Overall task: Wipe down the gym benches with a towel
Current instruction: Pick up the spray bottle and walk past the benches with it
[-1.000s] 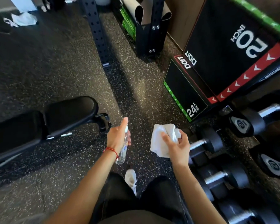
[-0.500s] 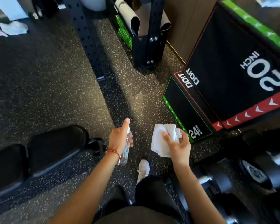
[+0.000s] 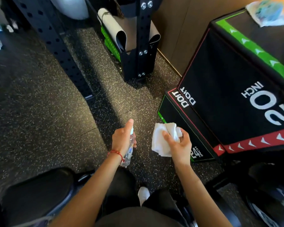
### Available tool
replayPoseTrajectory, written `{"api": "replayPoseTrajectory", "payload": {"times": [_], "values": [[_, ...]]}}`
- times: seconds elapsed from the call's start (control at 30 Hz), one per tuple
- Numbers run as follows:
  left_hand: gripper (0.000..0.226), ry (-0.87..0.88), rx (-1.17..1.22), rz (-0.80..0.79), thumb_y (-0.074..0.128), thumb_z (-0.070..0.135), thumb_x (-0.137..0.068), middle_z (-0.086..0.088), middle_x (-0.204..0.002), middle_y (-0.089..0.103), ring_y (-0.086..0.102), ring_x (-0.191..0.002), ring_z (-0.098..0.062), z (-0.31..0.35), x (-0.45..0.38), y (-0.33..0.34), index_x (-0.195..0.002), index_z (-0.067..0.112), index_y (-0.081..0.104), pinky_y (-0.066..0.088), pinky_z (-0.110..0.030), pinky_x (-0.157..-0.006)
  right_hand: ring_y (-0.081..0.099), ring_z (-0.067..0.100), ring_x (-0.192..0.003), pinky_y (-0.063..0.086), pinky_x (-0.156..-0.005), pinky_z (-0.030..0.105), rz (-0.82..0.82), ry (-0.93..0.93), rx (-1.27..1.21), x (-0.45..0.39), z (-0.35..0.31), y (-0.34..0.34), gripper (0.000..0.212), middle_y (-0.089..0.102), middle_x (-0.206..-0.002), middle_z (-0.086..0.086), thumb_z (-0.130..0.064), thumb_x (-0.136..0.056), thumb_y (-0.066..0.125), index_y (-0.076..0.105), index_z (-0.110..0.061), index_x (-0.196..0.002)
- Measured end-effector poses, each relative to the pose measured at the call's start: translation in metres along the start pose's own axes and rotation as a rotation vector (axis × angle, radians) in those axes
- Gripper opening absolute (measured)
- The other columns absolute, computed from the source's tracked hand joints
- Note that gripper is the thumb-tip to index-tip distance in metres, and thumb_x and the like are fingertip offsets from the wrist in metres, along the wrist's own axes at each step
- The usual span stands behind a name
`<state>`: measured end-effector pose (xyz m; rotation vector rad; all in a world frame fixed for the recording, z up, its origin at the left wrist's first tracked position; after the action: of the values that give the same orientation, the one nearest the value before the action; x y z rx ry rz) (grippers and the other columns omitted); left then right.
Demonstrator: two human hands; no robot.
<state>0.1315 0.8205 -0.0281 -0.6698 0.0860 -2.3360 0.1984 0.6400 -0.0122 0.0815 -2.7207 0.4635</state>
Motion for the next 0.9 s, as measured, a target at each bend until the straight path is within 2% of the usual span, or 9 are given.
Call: {"api": "replayPoseTrajectory", "payload": {"times": [0.13, 0.23, 0.3, 0.47, 0.6, 0.67, 0.73, 0.83, 0.9], "values": [[0.060, 0.010, -0.034, -0.094, 0.044, 0.047, -0.094, -0.007, -0.047, 0.057, 0.055, -0.039, -0.016, 0.029, -0.062, 0.013, -0.056, 0.003, 0.057, 0.044, -0.018, -0.042, 0.059, 0.019, -0.103, 0.049, -0.090, 0.045, 0.074, 0.030, -0.028, -0.042, -0.024, 0.023, 0.087, 0.060, -0.116, 0.004, -0.061, -0.052, 0.073, 0.051, -0.015, -0.122], [0.059, 0.061, -0.090, -0.185, 0.043, 0.049, -0.094, -0.004, -0.046, 0.057, 0.055, -0.040, -0.016, 0.063, -0.109, 0.022, -0.054, 0.007, 0.055, 0.044, -0.019, -0.045, 0.059, 0.018, -0.101, 0.049, -0.090, 0.042, 0.150, 0.052, -0.065, -0.074, -0.044, 0.039, 0.066, 0.060, -0.113, 0.003, -0.041, -0.067, 0.078, 0.052, -0.013, -0.120], [0.059, 0.089, -0.098, -0.235, 0.042, 0.049, -0.094, -0.005, -0.046, 0.056, 0.055, -0.040, -0.017, 0.086, -0.136, 0.025, -0.052, 0.008, 0.054, 0.046, -0.022, -0.048, 0.058, 0.016, -0.099, 0.050, -0.088, 0.038, 0.195, 0.059, -0.083, -0.092, -0.057, 0.049, 0.060, 0.060, -0.112, 0.003, -0.035, -0.070, 0.078, 0.052, -0.012, -0.119], [0.060, 0.150, -0.180, -0.308, 0.041, 0.051, -0.094, -0.003, -0.045, 0.057, 0.057, -0.040, -0.017, 0.125, -0.187, 0.042, -0.053, 0.009, 0.055, 0.046, -0.025, -0.051, 0.059, 0.007, -0.086, 0.048, -0.069, 0.023, 0.283, 0.092, -0.198, -0.120, -0.079, 0.069, 0.052, 0.061, -0.100, -0.003, -0.029, -0.072, 0.077, 0.053, -0.014, -0.117], [0.059, 0.114, -0.173, -0.372, 0.043, 0.049, -0.094, -0.003, -0.045, 0.054, 0.053, -0.037, -0.014, 0.143, -0.209, 0.067, -0.055, 0.006, 0.055, 0.045, -0.019, -0.043, 0.060, 0.009, -0.088, 0.052, -0.076, 0.030, 0.358, 0.119, -0.245, -0.136, -0.088, 0.066, 0.049, 0.062, -0.102, -0.002, -0.028, -0.071, 0.078, 0.055, -0.017, -0.114], [0.059, 0.126, -0.204, -0.415, 0.043, 0.048, -0.094, -0.004, -0.045, 0.054, 0.053, -0.035, -0.012, 0.151, -0.216, 0.086, -0.055, 0.005, 0.054, 0.043, -0.017, -0.040, 0.060, 0.013, -0.091, 0.052, -0.082, 0.036, 0.399, 0.126, -0.266, -0.145, -0.092, 0.058, 0.057, 0.062, -0.105, 0.000, -0.035, -0.068, 0.079, 0.054, -0.017, -0.116], [0.061, 0.137, -0.228, -0.457, 0.044, 0.052, -0.092, -0.005, -0.046, 0.054, 0.055, -0.039, -0.016, 0.158, -0.224, 0.106, -0.055, 0.005, 0.054, 0.045, -0.020, -0.045, 0.060, 0.015, -0.097, 0.051, -0.086, 0.039, 0.451, 0.135, -0.296, -0.155, -0.097, 0.046, 0.065, 0.061, -0.108, 0.000, -0.042, -0.063, 0.078, 0.053, -0.018, -0.118], [0.065, 0.171, -0.232, -0.531, 0.044, 0.062, -0.087, -0.005, -0.047, 0.053, 0.057, -0.047, -0.023, 0.176, -0.230, 0.141, -0.056, 0.005, 0.054, 0.047, -0.028, -0.054, 0.061, 0.014, -0.095, 0.052, -0.085, 0.037, 0.527, 0.117, -0.337, -0.171, -0.104, 0.022, 0.053, 0.062, -0.107, -0.001, -0.032, -0.070, 0.079, 0.054, -0.019, -0.116], [0.062, 0.188, -0.212, -0.572, 0.044, 0.054, -0.091, -0.003, -0.043, 0.052, 0.055, -0.042, -0.020, 0.193, -0.229, 0.165, -0.055, 0.005, 0.053, 0.045, -0.022, -0.047, 0.061, 0.012, -0.095, 0.052, -0.085, 0.036, 0.563, 0.104, -0.357, -0.182, -0.109, 0.006, 0.052, 0.062, -0.105, -0.003, -0.030, -0.072, 0.077, 0.054, -0.019, -0.117]]}}
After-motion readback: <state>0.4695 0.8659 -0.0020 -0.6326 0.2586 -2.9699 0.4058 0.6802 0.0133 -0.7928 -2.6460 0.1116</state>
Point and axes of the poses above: each hand's wrist, its own x-axis away from the middle knuckle, its own y-axis out of the palm, z = x × y, the point moved 4 cm from there along -x, towards the middle knuckle
